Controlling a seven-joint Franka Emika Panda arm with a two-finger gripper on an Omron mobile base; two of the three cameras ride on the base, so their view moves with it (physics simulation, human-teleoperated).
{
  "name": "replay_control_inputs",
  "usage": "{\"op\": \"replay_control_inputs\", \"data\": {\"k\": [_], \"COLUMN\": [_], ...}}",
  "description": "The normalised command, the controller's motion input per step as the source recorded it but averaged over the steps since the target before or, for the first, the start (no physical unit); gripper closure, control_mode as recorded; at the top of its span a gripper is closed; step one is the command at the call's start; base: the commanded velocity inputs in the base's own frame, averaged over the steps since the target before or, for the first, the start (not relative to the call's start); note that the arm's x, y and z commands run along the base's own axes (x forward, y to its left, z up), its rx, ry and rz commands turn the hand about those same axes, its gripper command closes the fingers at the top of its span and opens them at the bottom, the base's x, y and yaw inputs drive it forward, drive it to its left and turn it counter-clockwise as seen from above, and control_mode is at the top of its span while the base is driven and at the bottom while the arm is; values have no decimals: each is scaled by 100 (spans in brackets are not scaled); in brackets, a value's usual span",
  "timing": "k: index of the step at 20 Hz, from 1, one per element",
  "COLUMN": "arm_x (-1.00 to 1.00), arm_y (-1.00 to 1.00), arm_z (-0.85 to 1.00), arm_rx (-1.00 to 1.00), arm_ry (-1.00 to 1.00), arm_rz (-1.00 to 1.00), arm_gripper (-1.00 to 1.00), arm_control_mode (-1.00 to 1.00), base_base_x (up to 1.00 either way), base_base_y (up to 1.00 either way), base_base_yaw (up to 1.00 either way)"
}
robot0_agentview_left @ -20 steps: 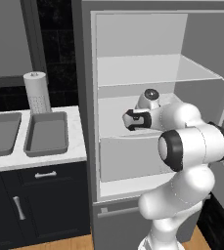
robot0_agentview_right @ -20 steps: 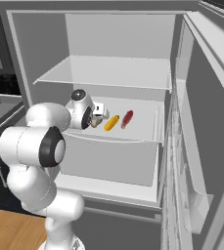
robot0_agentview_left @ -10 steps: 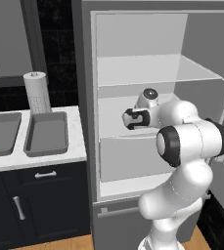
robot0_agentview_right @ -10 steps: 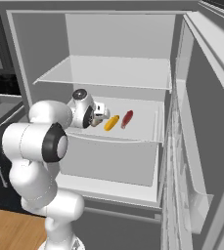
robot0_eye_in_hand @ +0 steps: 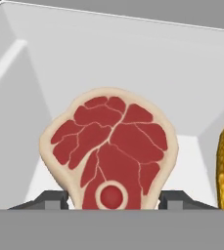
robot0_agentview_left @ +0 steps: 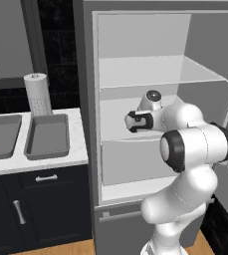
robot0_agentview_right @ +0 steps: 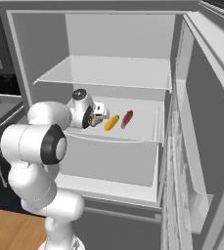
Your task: Place one corn and one steak in each tupperware on the nearby counter, to pack two identical lunches.
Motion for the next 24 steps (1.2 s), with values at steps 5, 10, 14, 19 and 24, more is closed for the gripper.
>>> {"op": "replay_control_inputs", "data": {"k": [5,10,14,19,24], "arm_x": [-27,-37,-50,-53,-86], "arm_y": [9,22,14,0,-1], "arm_z": [2,27,72,98,68], "arm_rx": [-1,-3,0,0,-3], "arm_ry": [-15,-18,-3,5,7], "arm_rz": [1,3,4,1,0], "arm_gripper": [100,100,100,100,100], "arm_control_mode": [-100,-100,-100,-100,-100], "base_base_x": [0,0,0,0,0], "base_base_y": [0,0,0,0,0], "base_base_yaw": [0,0,0,0,0]}}
